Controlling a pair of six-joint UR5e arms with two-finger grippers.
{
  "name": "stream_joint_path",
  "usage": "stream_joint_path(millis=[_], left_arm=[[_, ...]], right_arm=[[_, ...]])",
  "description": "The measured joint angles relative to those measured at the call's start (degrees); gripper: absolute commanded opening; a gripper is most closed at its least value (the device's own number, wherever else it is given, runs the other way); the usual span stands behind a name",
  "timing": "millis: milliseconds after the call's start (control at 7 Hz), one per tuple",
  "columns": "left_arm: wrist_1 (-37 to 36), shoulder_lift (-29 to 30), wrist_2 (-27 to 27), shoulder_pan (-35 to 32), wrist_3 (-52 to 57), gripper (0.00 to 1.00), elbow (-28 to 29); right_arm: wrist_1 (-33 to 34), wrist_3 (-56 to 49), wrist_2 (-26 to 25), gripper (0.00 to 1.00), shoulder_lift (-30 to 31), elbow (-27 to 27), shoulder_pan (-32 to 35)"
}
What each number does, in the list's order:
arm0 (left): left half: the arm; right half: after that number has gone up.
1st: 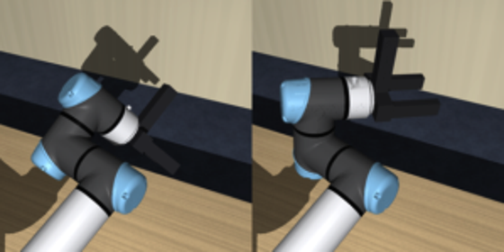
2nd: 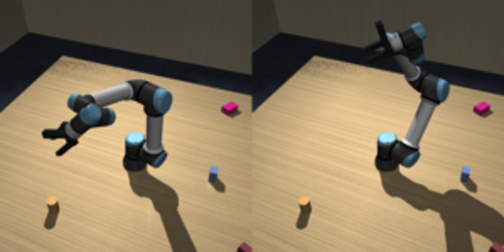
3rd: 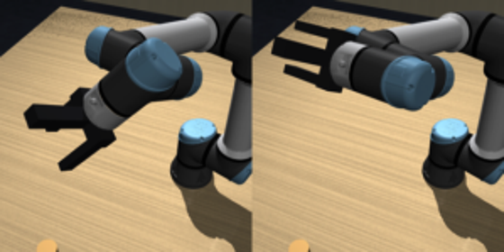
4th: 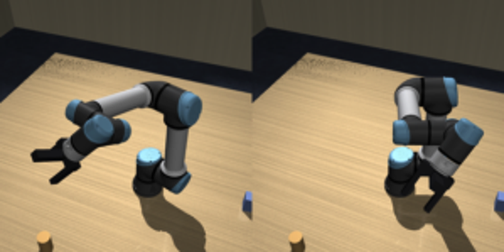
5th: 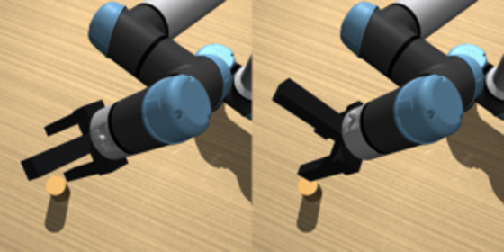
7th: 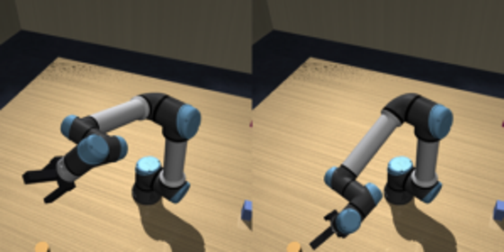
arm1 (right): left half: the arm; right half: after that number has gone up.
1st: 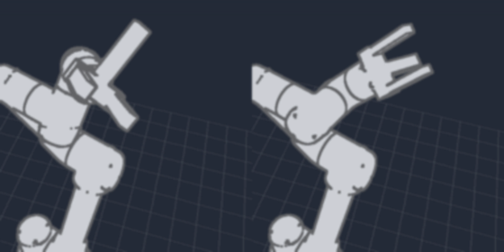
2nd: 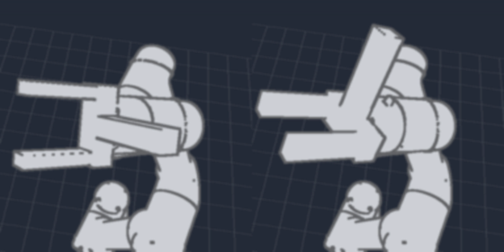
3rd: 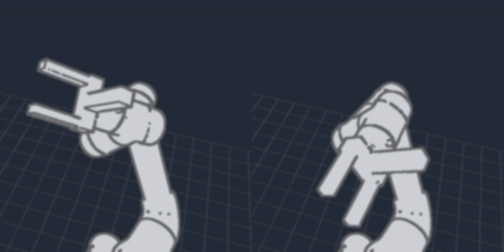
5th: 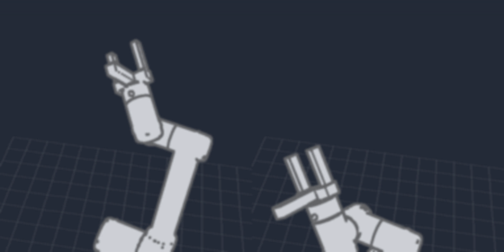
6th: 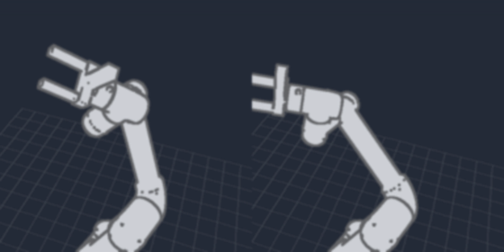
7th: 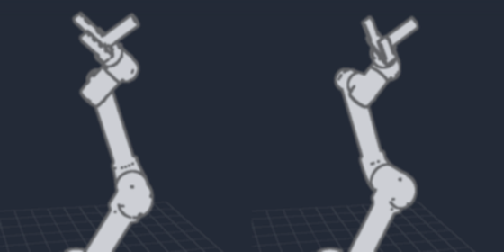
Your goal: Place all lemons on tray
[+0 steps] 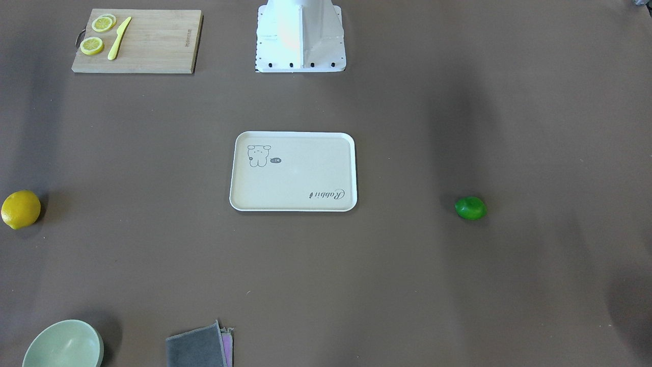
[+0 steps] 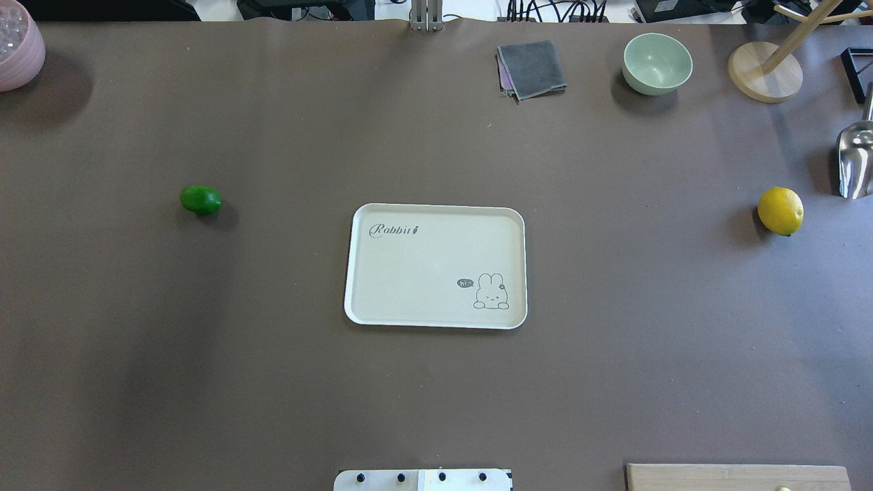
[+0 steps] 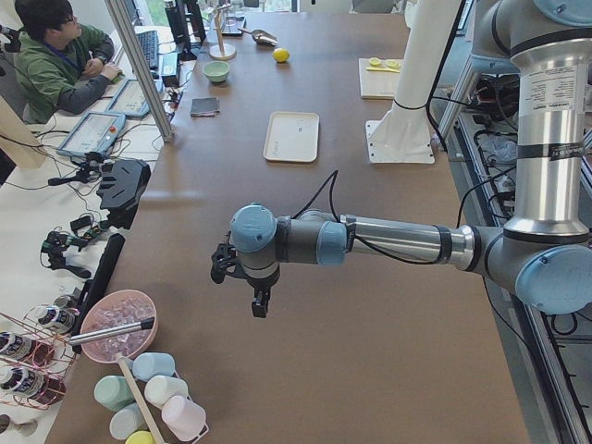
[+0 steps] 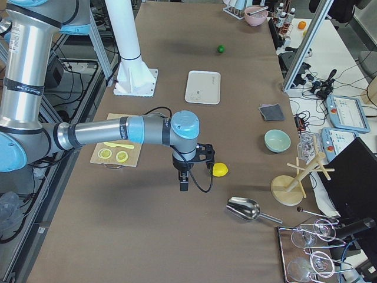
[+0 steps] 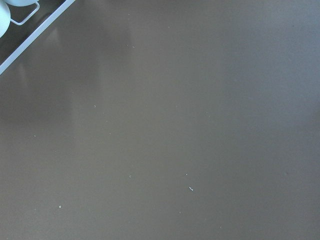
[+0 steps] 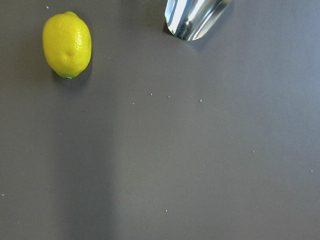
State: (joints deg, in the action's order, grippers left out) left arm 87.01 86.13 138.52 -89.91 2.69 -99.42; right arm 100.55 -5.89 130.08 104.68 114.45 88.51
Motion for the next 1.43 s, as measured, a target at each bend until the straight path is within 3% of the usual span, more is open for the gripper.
stream_joint_path(millis=[714, 1000, 1429], left_arm=[[1.99, 0.05, 0.02, 0.06, 0.02, 0.99, -2.84], [8.59, 0.24, 0.15, 0.08, -0.12, 0.99, -3.90], [24.96, 2.98, 1.21, 0.19, -0.57, 0.99, -1.32]], right_arm=[[-0.09, 0.04, 0.25, 1.00, -0.35, 0.12, 0.00], [-1.26, 0.55, 1.23, 1.00, -1.22, 1.54, 0.04], [-6.99, 1.45, 1.41, 1.00, -1.75, 4.78, 3.01]])
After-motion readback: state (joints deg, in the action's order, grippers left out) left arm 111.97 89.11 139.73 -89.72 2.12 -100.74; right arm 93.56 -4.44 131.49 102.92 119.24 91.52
